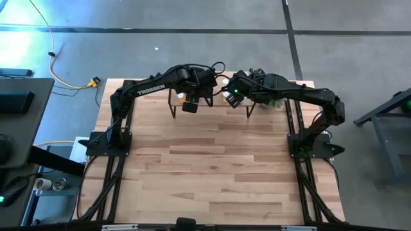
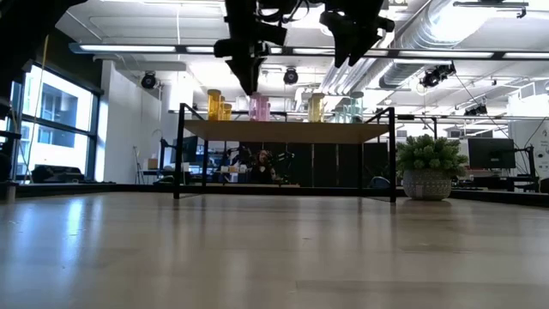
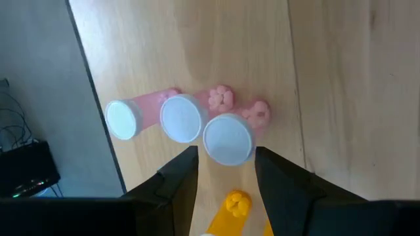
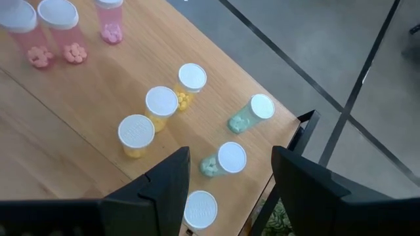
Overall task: Pick and place medicine bottles onto shelf by color
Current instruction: Put the pink pill bottle on the shelf aligned with the other pink pill bottles
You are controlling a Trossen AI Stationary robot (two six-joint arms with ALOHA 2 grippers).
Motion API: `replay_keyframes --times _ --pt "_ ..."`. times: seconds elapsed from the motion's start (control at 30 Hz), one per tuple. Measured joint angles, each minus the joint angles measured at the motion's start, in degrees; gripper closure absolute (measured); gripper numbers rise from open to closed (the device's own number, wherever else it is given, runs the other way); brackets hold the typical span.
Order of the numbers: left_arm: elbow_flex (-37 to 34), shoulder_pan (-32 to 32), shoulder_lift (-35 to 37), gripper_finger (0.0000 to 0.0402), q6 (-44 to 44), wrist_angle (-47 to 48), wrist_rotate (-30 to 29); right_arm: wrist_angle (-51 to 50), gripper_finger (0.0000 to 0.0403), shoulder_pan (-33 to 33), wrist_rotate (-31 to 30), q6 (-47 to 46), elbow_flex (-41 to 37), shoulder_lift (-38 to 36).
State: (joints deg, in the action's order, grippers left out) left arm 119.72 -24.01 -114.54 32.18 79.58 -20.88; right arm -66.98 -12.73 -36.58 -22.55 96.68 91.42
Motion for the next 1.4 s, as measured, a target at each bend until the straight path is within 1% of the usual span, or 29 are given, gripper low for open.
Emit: replay_keyframes --times 0.27,0.4,0.53,0.63,0.77,0.93,1.4 --pt "0.4 0.1 0.0 0.0259 -1.7 3.4 -0.5 -0.6 0.0197 0.0 0.0 0.0 0.0 0.0" --pt "0.4 0.1 0.0 0.0259 -2.6 4.0 -3.1 -0.6 0.0197 0.0 0.0 0.0 0.0 0.0" --pt "0.4 0.0 0.0 0.0259 -5.6 5.1 -6.5 -0.7 0.0197 0.0 0.0 0.0 0.0 0.0" --pt "0.4 -0.6 0.0 0.0259 -7.6 4.1 -8.1 -0.7 0.0197 0.0 0.0 0.0 0.0 0.0" --pt "0.4 -1.6 0.0 0.0259 -10.8 2.7 -8.8 -0.7 0.0197 0.0 0.0 0.0 0.0 0.0" --pt "0.4 -2.7 0.0 0.0259 -13.3 2.5 -10.9 -1.1 0.0197 0.0 0.0 0.0 0.0 0.0" --pt "0.4 -3.1 0.0 0.0259 -14.0 0.8 -8.7 -1.0 0.0197 0.0 0.0 0.0 0.0 0.0"
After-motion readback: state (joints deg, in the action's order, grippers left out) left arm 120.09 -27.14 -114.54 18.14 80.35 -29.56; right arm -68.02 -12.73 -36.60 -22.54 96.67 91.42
